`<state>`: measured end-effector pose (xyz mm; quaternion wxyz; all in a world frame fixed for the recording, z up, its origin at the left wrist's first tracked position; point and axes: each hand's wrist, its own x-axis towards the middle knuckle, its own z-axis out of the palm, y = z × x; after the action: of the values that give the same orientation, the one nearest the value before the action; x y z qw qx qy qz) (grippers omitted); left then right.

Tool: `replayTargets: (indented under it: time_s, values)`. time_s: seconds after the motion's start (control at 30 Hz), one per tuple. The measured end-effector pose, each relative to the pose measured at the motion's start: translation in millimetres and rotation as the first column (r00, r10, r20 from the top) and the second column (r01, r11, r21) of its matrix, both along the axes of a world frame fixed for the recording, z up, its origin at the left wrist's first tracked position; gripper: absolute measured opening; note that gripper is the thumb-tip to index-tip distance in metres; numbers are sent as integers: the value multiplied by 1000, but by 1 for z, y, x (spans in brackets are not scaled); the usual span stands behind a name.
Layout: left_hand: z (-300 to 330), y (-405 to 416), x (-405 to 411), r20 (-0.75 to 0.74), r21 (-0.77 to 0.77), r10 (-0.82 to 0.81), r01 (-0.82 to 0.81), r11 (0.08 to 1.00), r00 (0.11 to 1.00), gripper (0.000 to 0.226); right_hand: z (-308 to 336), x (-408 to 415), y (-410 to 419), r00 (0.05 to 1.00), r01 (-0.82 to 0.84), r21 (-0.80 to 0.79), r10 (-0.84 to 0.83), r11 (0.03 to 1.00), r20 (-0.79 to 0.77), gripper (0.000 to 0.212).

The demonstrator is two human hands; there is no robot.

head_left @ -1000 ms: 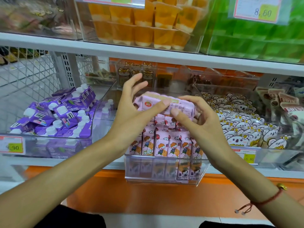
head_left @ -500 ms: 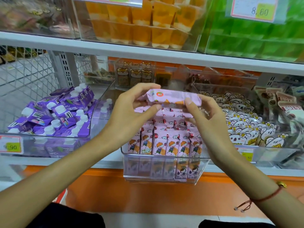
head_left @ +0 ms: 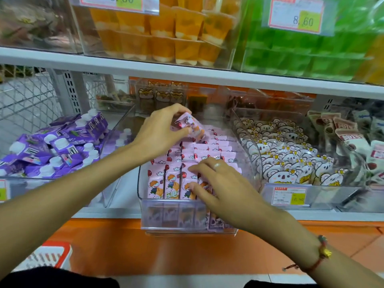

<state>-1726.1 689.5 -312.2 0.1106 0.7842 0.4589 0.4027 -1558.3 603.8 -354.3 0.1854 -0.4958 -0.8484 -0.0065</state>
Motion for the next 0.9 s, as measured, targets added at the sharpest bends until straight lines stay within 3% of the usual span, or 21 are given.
replayTargets:
  time_s: [0.17, 0.27, 0.5, 0.6, 0.67, 0.77, 0.9]
  values:
    - [29, 20, 4, -332, -73, -55, 33, 997, 942, 43, 0, 3, 1, 1000, -7, -50, 5, 999, -29, 42]
    - [43, 33, 13, -416, -167, -114, 48, 985, 902, 43, 0, 5, 3, 1000, -27, -63, 26, 998, -15, 44]
    - [19, 49, 41, -518, -271, -135, -13, 963, 845, 55, 3, 5, 1, 998, -57, -88, 57, 994, 1, 46]
    - [-4, 51, 40, -488, -267, -115, -23, 963, 865, 37, 4, 6, 0, 998, -62, -91, 62, 994, -1, 45]
    - [-12, 53, 36, -477, -315, -188, 33, 948, 859, 24, 4, 6, 0, 998, -66, -92, 66, 994, -1, 45]
    - [-10, 52, 28, -480, -383, -275, 83, 920, 833, 28, 4, 6, 0, 998, -62, -88, 63, 994, 10, 45]
    - [-6, 49, 22, -593, -232, -199, 72, 970, 780, 37, 6, 6, 1, 998, -53, -78, 56, 996, 34, 44]
